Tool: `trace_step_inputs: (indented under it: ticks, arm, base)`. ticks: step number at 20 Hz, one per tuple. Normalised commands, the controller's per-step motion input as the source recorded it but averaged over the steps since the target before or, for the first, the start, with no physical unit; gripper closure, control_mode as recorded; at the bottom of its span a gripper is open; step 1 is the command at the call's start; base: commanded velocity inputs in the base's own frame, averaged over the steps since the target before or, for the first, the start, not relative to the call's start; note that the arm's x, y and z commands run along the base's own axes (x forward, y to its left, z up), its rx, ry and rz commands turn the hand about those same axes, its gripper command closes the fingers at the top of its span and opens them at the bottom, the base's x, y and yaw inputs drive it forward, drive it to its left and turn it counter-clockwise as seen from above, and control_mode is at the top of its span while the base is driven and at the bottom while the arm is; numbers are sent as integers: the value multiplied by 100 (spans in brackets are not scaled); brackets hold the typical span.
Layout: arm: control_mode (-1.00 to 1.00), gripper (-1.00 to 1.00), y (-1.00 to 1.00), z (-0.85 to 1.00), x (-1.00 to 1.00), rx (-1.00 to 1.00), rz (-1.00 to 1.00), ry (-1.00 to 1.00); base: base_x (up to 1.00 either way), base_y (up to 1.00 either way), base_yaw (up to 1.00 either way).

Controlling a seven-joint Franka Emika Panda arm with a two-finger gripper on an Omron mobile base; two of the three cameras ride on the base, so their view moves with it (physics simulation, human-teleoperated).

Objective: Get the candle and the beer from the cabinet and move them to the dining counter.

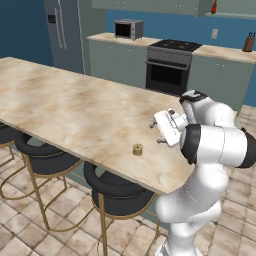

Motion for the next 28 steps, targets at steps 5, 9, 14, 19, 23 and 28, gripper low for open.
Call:
trace_step_inputs:
  ticks: [5,9,14,19,23,28]
  arm:
    - [-100,-100,1,100,-68,0,-10,0]
    - [-100,-100,0,94,-76,0,-17,0]
    - [-100,-100,0,69,-78,0,-30,6]
    - [-100,-100,2,51,-62,0,-35,19]
    - [-100,-100,2,49,-46,0,-35,29]
    - [-100,-100,1,32,-43,0,-36,32]
  base:
    - [0,0,0]
    - [0,0,0]
    - [0,0,0]
    - [0,0,0]
    - [0,0,0]
    - [0,0,0]
